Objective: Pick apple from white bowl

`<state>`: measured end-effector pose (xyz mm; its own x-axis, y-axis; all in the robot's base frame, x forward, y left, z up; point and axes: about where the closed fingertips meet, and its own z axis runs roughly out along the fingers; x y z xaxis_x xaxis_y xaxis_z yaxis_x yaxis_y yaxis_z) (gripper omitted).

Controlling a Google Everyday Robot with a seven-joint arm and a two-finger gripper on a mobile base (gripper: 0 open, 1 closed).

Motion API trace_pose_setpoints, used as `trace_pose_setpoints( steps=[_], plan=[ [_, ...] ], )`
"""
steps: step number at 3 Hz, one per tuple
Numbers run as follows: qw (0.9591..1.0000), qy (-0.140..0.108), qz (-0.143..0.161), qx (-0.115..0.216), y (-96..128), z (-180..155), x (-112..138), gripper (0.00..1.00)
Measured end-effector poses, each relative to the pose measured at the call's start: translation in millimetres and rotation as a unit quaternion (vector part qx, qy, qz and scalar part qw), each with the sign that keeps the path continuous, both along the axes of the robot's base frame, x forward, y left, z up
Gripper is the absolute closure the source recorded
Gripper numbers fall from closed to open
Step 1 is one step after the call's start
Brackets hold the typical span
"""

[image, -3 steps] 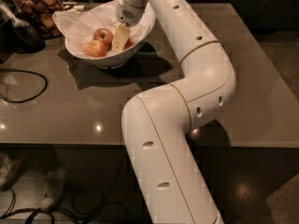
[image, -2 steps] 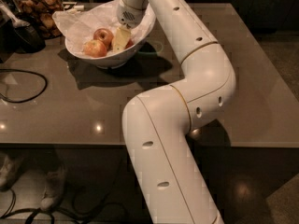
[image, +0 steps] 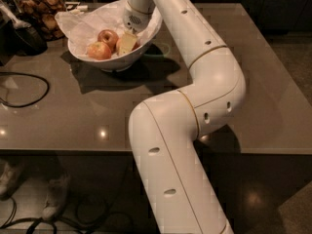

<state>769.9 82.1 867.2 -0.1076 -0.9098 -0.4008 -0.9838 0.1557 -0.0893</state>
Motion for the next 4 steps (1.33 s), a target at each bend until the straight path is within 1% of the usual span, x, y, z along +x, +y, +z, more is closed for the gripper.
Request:
trace_pose_setpoints(
  steps=[2,3,4],
  plan=[
    [1.0000,0.000,0.000,0.000,0.0,0.0,0.0,0.95],
    [1.0000,0.000,0.000,0.000,0.0,0.0,0.0,1.00],
    [1.0000,0.000,0.000,0.000,0.0,0.0,0.0,1.00]
  ],
)
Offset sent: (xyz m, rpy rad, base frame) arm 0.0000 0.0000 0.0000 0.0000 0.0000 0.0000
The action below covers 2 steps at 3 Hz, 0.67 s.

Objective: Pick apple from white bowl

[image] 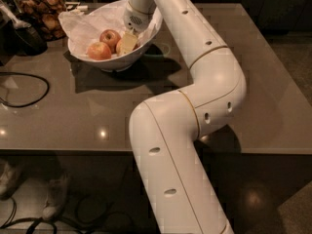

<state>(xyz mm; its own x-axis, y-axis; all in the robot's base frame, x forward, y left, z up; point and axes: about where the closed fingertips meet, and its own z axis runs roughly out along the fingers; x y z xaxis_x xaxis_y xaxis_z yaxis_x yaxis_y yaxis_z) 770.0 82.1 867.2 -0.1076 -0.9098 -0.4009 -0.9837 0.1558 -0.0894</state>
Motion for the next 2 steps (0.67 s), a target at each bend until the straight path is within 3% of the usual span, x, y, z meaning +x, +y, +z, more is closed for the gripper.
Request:
trace_pose_setpoints(
  steps=[2],
  plan=[
    [0.9990,-0.025,-0.033,0.019,7,31,4,1.00]
  ],
)
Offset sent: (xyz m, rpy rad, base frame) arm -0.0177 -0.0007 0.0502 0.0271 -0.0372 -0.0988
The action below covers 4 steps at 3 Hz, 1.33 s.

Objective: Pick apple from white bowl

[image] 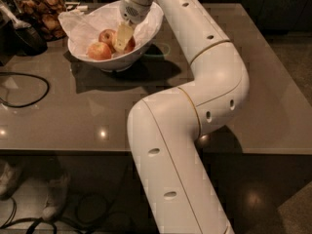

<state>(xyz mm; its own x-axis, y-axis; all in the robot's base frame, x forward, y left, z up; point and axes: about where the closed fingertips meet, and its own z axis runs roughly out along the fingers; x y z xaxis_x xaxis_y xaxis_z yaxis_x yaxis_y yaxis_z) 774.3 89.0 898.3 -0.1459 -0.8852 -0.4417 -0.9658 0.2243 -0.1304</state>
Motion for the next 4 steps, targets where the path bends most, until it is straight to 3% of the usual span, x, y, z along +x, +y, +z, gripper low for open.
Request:
trace_pose_setpoints(
  steps=[1,4],
  plan=[
    [1.0000,-0.003,-0.009,0.003,1,8,-1,1.00],
    [0.9978,0.010,0.025,0.062,17,61,-41,1.00]
  ],
)
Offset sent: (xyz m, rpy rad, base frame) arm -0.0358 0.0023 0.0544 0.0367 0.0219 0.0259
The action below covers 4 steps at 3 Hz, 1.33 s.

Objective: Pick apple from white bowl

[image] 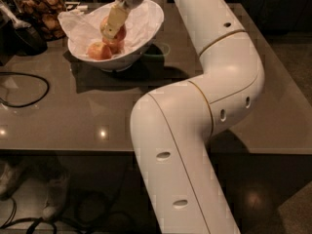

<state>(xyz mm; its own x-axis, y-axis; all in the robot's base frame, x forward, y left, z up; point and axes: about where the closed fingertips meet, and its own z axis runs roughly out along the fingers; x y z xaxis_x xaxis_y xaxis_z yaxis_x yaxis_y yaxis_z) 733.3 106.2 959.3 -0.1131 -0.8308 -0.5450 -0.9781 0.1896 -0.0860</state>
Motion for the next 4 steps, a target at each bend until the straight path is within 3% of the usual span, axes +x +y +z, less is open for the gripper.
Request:
trace_pose_setpoints(
  steps=[2,3,4],
  plan=[
    [0.9987,-0.004,0.034,0.038,9,39,-30,1.00],
    [0.9985,-0.010,0.030,0.044,14,39,-24,1.00],
    [0.9982,-0.006,0.028,0.053,16,51,-34,1.00]
  ],
)
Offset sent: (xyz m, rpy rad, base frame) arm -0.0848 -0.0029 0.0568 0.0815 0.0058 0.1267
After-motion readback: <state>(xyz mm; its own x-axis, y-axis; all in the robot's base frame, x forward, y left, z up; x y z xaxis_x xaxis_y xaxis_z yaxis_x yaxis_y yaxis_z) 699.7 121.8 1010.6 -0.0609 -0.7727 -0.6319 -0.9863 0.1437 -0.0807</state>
